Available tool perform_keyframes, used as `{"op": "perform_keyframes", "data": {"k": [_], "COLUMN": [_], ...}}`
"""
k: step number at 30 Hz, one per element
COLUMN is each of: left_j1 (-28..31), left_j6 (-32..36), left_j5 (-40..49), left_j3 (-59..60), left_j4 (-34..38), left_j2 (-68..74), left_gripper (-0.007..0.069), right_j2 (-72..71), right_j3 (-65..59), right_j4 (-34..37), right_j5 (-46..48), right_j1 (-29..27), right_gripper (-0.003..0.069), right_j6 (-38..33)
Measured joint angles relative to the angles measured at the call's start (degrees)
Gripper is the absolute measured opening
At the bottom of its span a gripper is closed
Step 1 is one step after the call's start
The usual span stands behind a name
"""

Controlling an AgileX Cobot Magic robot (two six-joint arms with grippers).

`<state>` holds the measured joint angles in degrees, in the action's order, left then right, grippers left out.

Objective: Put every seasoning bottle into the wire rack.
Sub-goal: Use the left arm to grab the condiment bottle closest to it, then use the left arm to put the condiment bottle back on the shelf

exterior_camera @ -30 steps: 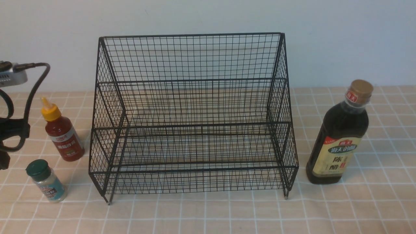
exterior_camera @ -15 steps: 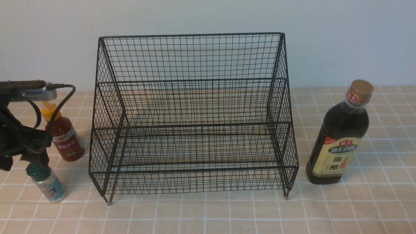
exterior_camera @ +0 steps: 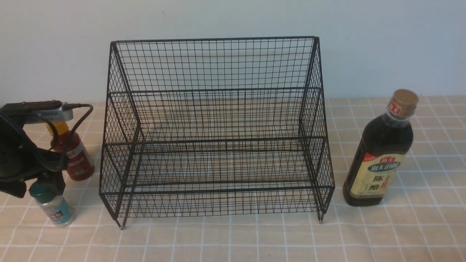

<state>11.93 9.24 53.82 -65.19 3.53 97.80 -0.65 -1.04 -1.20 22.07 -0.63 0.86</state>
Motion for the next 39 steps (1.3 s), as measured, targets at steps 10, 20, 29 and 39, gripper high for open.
{"op": "perform_keyframes", "data": {"k": [10, 20, 29, 39], "left_j1": [-0.1, -3.9, -20.9, -35.0], "left_j6": [-0.7, -4.7, -14.9, -25.0], "left_j5": [10.6, 15.9, 18.0, 17.9], "left_j3": [-3.8, -16.3, -17.8, -17.8], "left_j4": [0.0, 0.3, -0.6, -6.7], "left_j2": [-0.2, -13.6, -20.9, -9.8], "left_gripper": [0.0323, 0.0323, 0.0323, 0.0323], "right_j2": [0.0, 0.0, 0.0, 0.0], "right_j3": [0.0, 0.0, 0.0, 0.0], "right_j4": [0.0, 0.0, 0.0, 0.0], "right_j5": [0.0, 0.0, 0.0, 0.0], "right_j1": [0.0, 0.0, 0.0, 0.0], "right_gripper": [-0.0015, -0.0015, -0.0015, -0.0015], "right_j6": [0.0, 0.0, 0.0, 0.0]}}
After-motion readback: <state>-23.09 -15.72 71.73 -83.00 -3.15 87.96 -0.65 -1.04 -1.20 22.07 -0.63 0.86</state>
